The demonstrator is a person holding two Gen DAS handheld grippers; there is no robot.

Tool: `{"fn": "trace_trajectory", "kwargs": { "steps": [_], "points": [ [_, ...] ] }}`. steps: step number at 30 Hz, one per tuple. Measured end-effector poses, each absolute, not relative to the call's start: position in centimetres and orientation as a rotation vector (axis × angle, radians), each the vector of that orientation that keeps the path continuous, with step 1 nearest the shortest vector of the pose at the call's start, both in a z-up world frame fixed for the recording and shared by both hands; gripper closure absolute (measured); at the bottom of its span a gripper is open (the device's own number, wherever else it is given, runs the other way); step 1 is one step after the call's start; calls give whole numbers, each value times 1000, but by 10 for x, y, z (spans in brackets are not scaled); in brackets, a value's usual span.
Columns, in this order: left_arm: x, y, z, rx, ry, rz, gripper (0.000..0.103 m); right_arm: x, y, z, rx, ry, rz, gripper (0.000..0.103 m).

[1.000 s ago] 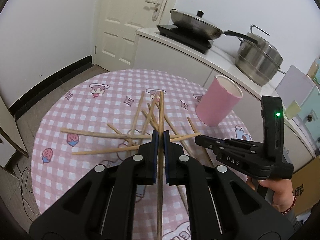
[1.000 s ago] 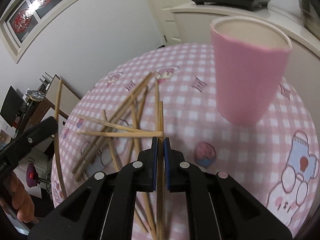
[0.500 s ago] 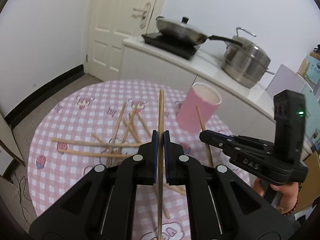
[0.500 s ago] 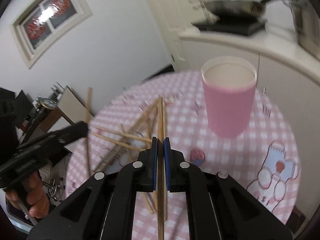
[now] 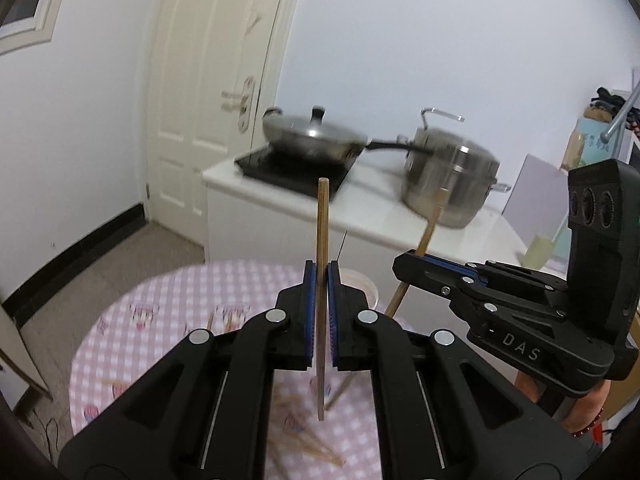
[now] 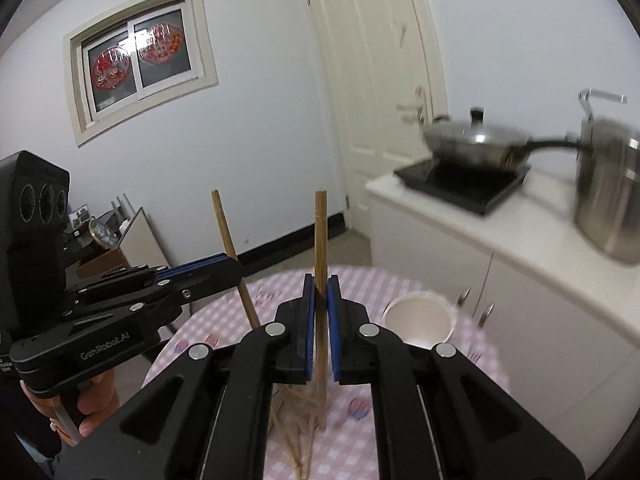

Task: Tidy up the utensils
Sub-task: 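Lower the chopstick into the pink cup and open the left gripper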

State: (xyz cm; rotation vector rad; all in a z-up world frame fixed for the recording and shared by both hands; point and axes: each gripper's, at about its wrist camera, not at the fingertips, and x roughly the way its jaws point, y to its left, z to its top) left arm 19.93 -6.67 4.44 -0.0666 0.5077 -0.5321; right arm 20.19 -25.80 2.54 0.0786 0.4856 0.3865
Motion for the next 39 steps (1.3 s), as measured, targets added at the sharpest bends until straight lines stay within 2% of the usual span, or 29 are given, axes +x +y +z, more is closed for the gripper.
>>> {"fn": "trace_trajectory", "kwargs": {
  "steps": [8, 13, 26, 39],
  "points": [
    [216, -101, 94, -69, 361, -529, 97, 222, -284, 61, 35, 374, 281, 98],
    [235, -121, 99, -81, 294, -496, 97, 239, -291, 63, 8, 341, 230, 98],
    [286, -147, 28, -86, 409, -483, 97, 267, -312, 7, 35, 439, 194, 98],
    [285, -145, -6, -67, 476, -488, 97, 263, -311, -26, 40, 470, 166, 98]
  ]
}}
